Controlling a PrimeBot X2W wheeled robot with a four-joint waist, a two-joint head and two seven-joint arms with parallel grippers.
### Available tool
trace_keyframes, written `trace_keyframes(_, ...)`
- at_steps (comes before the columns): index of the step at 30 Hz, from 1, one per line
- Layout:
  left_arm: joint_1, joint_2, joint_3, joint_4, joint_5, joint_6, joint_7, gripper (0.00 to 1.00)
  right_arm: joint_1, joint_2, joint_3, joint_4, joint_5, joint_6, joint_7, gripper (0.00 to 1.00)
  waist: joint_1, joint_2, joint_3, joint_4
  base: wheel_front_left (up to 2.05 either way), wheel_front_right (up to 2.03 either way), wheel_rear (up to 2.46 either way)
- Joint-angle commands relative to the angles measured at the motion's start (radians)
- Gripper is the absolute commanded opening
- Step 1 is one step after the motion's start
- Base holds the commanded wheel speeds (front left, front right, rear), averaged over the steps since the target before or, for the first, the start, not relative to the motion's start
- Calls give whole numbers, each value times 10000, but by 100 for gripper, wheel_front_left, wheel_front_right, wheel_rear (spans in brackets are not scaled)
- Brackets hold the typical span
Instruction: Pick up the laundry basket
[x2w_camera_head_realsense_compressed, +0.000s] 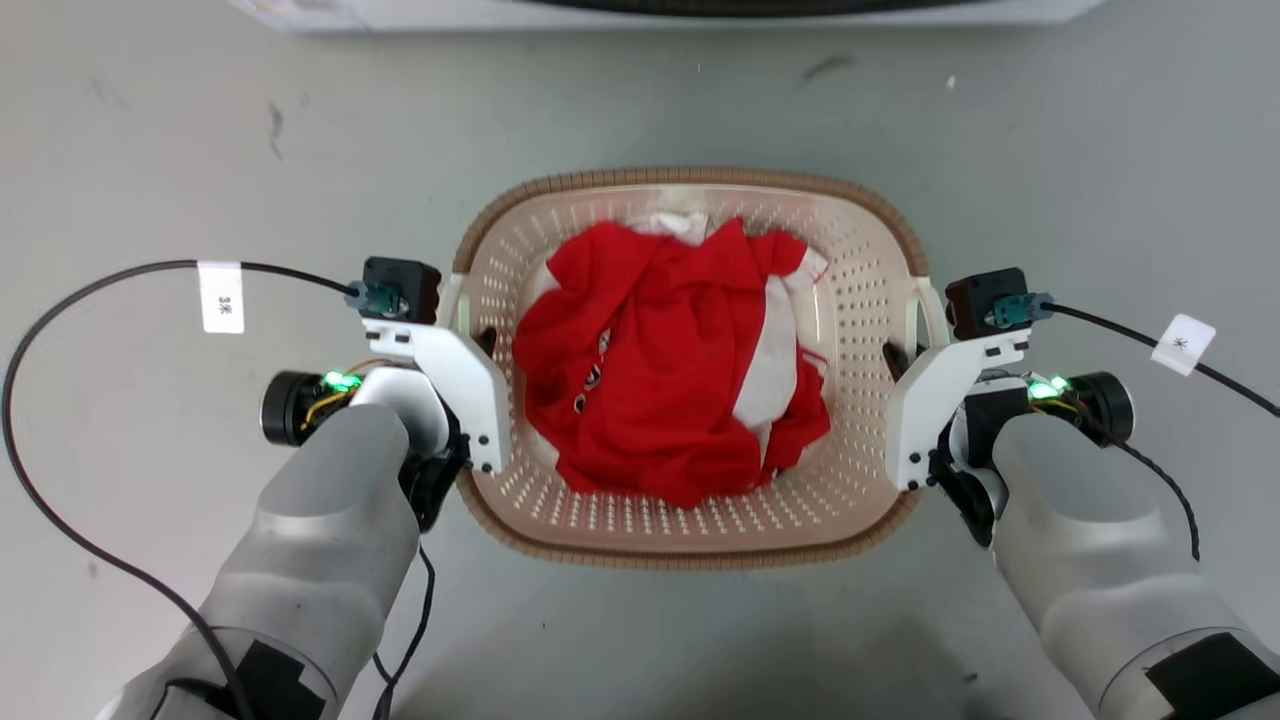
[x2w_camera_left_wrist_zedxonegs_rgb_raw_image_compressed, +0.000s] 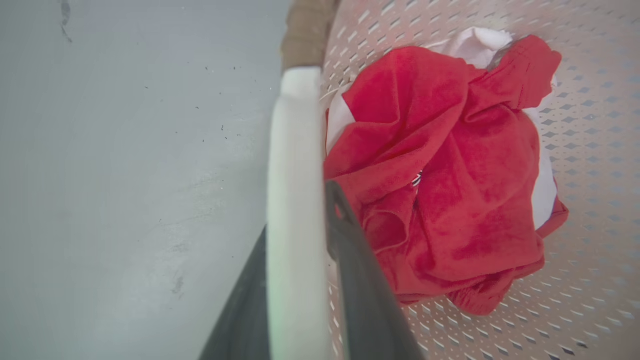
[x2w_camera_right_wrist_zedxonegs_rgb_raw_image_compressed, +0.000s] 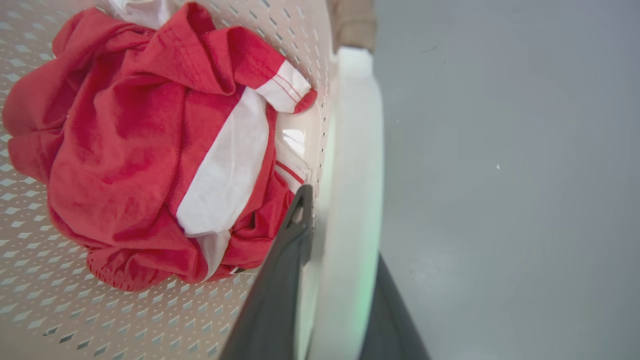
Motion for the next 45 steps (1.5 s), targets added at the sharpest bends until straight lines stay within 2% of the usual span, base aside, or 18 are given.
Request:
trace_keyframes(1, 106, -111, -154, -115, -137, -28, 168, 0, 107, 129, 181, -61, 105, 38, 171, 0, 0, 0, -675, 12, 0, 0, 0)
trace_keyframes(15, 481, 21, -890, -13, -1509, -36, 1670, 0, 546, 134, 1015, -2, 1142, 45, 2837, 0, 0, 0, -3389, 234, 0, 0, 0)
trace_keyframes(28, 799, -25, -1452, 157, -2222, -36, 2738, 0, 647, -23, 1493, -52, 1790, 45, 3874, 0, 0, 0, -5079, 404, 0, 0, 0)
trace_keyframes(45, 2055, -87, -1983, 371, -2970, -36, 3614, 0, 2006, 75, 2145, -69, 2604, 45, 4789, 0, 0, 0, -6892, 387, 0, 0, 0)
